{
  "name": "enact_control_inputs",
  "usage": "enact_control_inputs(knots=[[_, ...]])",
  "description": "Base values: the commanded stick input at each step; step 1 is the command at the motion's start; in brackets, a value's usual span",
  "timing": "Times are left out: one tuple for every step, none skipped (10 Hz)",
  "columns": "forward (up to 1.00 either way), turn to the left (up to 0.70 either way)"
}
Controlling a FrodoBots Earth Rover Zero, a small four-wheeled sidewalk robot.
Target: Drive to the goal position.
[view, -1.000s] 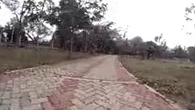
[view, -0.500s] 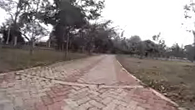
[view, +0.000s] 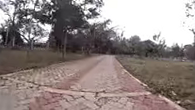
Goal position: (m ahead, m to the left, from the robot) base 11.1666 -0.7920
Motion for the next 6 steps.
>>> enact_control_inputs(knots=[[0.70,0.00],[0.70,0.00],[0.70,0.00],[0.70,0.00],[0.70,0.00],[0.70,0.00]])
